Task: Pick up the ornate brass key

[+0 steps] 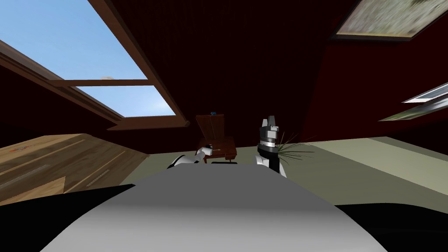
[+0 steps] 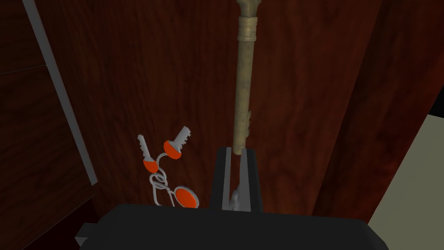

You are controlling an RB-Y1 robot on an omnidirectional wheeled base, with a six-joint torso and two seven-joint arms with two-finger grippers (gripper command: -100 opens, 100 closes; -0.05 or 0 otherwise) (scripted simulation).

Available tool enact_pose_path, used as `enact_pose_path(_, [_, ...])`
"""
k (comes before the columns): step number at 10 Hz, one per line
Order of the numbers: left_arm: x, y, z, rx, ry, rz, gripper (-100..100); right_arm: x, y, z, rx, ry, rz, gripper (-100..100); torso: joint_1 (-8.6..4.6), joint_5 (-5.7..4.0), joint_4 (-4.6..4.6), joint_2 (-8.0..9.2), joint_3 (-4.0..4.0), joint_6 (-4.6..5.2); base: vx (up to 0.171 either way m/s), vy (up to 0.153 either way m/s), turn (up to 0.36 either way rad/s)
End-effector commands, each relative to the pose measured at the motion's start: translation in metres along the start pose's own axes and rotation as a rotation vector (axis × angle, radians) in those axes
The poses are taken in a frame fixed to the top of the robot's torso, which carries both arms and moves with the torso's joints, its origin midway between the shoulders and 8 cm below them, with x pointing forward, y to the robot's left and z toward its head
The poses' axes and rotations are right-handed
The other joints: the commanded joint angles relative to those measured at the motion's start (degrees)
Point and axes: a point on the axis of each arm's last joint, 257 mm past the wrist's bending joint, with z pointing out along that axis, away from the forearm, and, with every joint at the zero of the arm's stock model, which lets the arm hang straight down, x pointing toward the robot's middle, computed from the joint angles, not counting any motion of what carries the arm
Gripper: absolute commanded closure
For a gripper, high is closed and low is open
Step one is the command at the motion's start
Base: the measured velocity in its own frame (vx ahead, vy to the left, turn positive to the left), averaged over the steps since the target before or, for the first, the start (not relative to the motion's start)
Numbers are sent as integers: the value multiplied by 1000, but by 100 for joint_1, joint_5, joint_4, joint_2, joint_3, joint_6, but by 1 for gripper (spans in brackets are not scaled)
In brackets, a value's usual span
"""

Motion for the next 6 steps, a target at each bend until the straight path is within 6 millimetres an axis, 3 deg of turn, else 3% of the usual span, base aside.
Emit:
enact_pose_path(1, [0,0,0,0,0,0,100,0,0,0,0,0,0,0,0,0,0,0,0,0,0,0,0])
enact_pose_path(3, [0,0,0,-1,0,0,100,0,0,0,0,0,0,0,6,3,-4,-15,-10,1,0,0,0])
enact_pose_path(4, [0,0,0,-1,0,0,0,0,0,0,0,0,0,0,6,3,-4,-17,-11,1,0,0,0])
enact_pose_path(5, [3,-7,-2,-11,-2,0,100,0,0,0,0,0,0,0,7,3,-4,-18,-11,1,6,-9,35])
enact_pose_path(6, [5,-14,-4,-11,-2,1,100,0,0,0,0,0,0,0,3,3,-3,-20,-11,2,-11,-9,38])
